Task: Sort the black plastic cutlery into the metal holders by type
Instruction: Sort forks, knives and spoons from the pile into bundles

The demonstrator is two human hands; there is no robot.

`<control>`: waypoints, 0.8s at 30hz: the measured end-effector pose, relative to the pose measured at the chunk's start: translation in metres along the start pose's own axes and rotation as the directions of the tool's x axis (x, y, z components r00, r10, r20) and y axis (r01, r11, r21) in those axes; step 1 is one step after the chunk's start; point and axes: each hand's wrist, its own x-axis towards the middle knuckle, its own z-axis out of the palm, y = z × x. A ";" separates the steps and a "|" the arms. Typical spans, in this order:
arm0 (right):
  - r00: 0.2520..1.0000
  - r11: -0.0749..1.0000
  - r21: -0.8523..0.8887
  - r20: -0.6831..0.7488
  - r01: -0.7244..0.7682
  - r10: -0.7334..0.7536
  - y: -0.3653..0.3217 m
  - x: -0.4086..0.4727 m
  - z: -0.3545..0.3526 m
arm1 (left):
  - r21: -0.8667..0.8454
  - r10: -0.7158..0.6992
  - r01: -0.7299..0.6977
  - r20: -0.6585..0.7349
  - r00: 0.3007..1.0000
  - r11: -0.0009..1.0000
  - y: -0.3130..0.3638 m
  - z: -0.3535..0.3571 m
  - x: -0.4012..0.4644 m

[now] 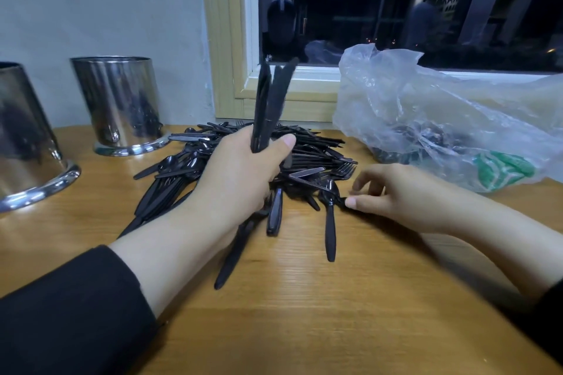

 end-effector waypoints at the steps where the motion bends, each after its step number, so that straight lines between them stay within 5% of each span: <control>1: 1.000 1.000 -0.013 0.007 0.006 -0.006 0.000 0.001 0.001 | -0.014 -0.010 0.010 -0.008 1.000 1.000 0.002 0.000 -0.001; 6: 0.998 0.998 -0.041 -0.038 0.044 -0.045 -0.001 0.002 0.004 | 0.022 0.015 -0.014 -0.040 0.999 1.000 0.006 -0.004 -0.001; 13: 0.911 0.967 0.138 -0.385 0.213 -0.146 -0.005 0.000 -0.001 | 0.328 0.262 -0.213 -0.114 0.958 0.920 0.008 -0.008 0.000; 20: 0.811 0.881 0.324 -0.575 0.345 -0.106 -0.026 -0.005 0.005 | 0.460 0.094 -0.205 0.253 0.963 0.864 0.004 -0.002 -0.003; 24: 0.846 0.789 0.546 -0.529 0.284 0.062 -0.032 0.003 0.016 | 0.418 0.104 -0.177 0.192 0.976 0.891 0.003 -0.006 0.003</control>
